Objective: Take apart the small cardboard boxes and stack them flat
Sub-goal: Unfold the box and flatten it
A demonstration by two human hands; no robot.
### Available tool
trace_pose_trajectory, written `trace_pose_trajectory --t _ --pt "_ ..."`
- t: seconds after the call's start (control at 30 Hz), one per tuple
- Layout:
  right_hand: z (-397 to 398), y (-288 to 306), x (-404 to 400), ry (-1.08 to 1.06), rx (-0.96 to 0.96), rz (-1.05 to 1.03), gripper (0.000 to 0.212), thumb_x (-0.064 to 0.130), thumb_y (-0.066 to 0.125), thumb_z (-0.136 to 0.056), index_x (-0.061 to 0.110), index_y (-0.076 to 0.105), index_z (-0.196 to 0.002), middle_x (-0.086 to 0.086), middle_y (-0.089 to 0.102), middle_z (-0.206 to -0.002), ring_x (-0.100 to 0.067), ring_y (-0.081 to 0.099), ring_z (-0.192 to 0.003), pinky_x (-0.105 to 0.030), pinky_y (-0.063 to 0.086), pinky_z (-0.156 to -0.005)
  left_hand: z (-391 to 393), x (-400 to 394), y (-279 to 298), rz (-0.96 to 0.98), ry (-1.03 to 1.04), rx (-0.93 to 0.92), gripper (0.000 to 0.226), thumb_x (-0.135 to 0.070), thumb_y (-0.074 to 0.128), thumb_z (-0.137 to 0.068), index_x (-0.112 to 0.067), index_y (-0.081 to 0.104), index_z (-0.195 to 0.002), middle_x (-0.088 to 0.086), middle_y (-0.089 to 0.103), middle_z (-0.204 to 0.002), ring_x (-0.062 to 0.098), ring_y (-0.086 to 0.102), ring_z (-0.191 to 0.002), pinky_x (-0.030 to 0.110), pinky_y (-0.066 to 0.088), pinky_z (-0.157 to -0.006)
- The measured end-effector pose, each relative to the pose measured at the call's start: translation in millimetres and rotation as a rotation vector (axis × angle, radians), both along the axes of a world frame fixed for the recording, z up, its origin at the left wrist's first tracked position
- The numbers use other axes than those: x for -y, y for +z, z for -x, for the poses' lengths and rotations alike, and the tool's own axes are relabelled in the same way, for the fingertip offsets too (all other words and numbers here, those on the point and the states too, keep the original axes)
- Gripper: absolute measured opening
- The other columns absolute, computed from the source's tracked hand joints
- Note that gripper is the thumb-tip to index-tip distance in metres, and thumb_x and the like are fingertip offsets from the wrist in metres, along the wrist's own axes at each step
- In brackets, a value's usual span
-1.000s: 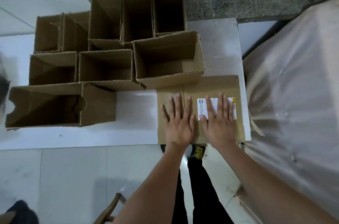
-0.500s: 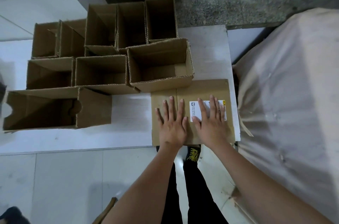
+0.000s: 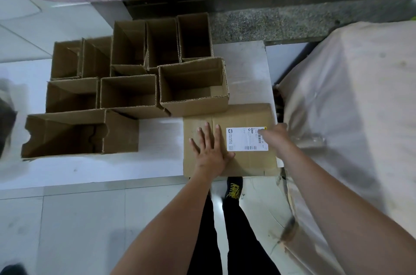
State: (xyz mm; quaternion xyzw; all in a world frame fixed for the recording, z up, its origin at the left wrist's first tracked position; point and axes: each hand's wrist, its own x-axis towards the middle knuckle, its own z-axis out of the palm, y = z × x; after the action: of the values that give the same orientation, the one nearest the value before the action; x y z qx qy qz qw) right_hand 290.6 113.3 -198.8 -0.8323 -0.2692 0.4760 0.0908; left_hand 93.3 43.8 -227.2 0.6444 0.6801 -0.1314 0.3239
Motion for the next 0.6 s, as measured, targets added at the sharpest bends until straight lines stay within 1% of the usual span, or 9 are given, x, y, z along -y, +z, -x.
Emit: trace_pose_trajectory --t 0.07,0.17,0.2,0.23,0.27,0.3,0.37,0.5,0.6 --pt "-10.4 -0.8 3.0 -0.034 -0.059 -0.005 0.047 0.018 0.072 -0.087 0.001 0.045 -0.122 -0.009 0.065 -0.112 -0.027 0.065 -0.099 -0.038 0.054 -0.086 -4.2 5.4 5.1 0.028 0.017 0.024 0.098 -0.068 0.035 -0.096 -0.023 -0.033 -0.151 0.013 -0.044 -0.153 0.038 -0.037 -0.142 0.063 -0.018 -0.115" --pt "-22.6 3.4 9.8 -0.104 -0.072 -0.133 0.037 0.018 0.078 -0.084 0.016 0.047 -0.104 0.006 0.063 -0.086 -0.010 0.063 -0.073 -0.025 0.049 -0.061 -10.5 10.7 14.9 0.034 0.071 0.085 0.087 -0.057 0.035 -0.101 -0.023 -0.025 -0.154 0.012 -0.035 -0.159 0.037 -0.029 -0.147 0.061 -0.013 -0.118" --pt "-23.5 6.8 12.0 -0.101 -0.092 -0.150 0.031 0.019 0.078 -0.084 0.017 0.051 -0.099 0.010 0.063 -0.081 -0.006 0.062 -0.070 -0.023 0.049 -0.056 -12.3 11.3 19.1 0.039 0.098 0.110 0.084 -0.054 0.034 -0.102 -0.022 -0.022 -0.156 0.013 -0.032 -0.161 0.037 -0.027 -0.148 0.060 -0.012 -0.119" --pt "-24.2 9.7 14.5 -0.070 -0.122 -0.129 0.024 0.020 0.078 -0.084 0.015 0.059 -0.097 0.008 0.067 -0.082 -0.008 0.066 -0.073 -0.024 0.054 -0.060 -14.4 12.0 23.3 0.046 0.120 0.132 0.081 -0.052 0.033 -0.103 -0.022 -0.020 -0.156 0.013 -0.029 -0.162 0.037 -0.024 -0.149 0.060 -0.010 -0.120" --pt "-24.1 12.5 17.3 -0.035 -0.152 -0.097 0.020 0.022 0.077 -0.085 0.012 0.065 -0.098 0.001 0.072 -0.088 -0.015 0.070 -0.081 -0.030 0.058 -0.072 -16.6 13.1 27.9 0.056 0.131 0.150 0.080 -0.050 0.033 -0.103 -0.021 -0.019 -0.157 0.014 -0.028 -0.162 0.037 -0.023 -0.149 0.060 -0.009 -0.120" --pt "-24.2 15.7 19.4 -0.011 -0.169 -0.065 0.024 0.024 0.076 -0.086 0.009 0.069 -0.103 -0.005 0.074 -0.097 -0.022 0.070 -0.091 -0.038 0.058 -0.085 -18.5 14.1 32.4 0.068 0.135 0.166 0.080 -0.048 0.034 -0.103 -0.021 -0.019 -0.157 0.014 -0.028 -0.162 0.037 -0.023 -0.149 0.059 -0.008 -0.120" --pt "-24.9 24.2 22.7 0.002 -0.183 -0.030 0.029 0.024 0.074 -0.089 0.004 0.068 -0.109 -0.011 0.072 -0.107 -0.029 0.068 -0.101 -0.045 0.054 -0.095 -21.5 15.9 41.1 0.090 0.142 0.188 0.083 -0.045 0.039 -0.103 -0.022 -0.019 -0.157 0.013 -0.028 -0.162 0.036 -0.023 -0.150 0.059 -0.007 -0.121" --pt "-28.6 38.6 27.7 0.007 -0.214 0.010 0.026 0.017 0.067 -0.094 0.002 0.064 -0.114 -0.014 0.070 -0.113 -0.029 0.067 -0.100 -0.038 0.053 -0.085 -25.0 18.1 55.3 0.134 0.163 0.199 0.079 -0.042 0.040 -0.103 -0.024 -0.014 -0.158 0.011 -0.024 -0.164 0.034 -0.018 -0.151 0.058 -0.006 -0.120" --pt "-29.7 47.6 23.7 0.018 -0.148 -0.049 0.021 0.016 0.065 -0.095 0.003 0.064 -0.111 -0.017 0.070 -0.113 -0.031 0.066 -0.098 -0.040 0.055 -0.084 -26.3 16.9 63.5 0.146 0.161 0.192 0.074 -0.044 0.036 -0.104 -0.025 -0.009 -0.159 0.009 -0.020 -0.166 0.034 -0.014 -0.152 0.058 -0.004 -0.121"
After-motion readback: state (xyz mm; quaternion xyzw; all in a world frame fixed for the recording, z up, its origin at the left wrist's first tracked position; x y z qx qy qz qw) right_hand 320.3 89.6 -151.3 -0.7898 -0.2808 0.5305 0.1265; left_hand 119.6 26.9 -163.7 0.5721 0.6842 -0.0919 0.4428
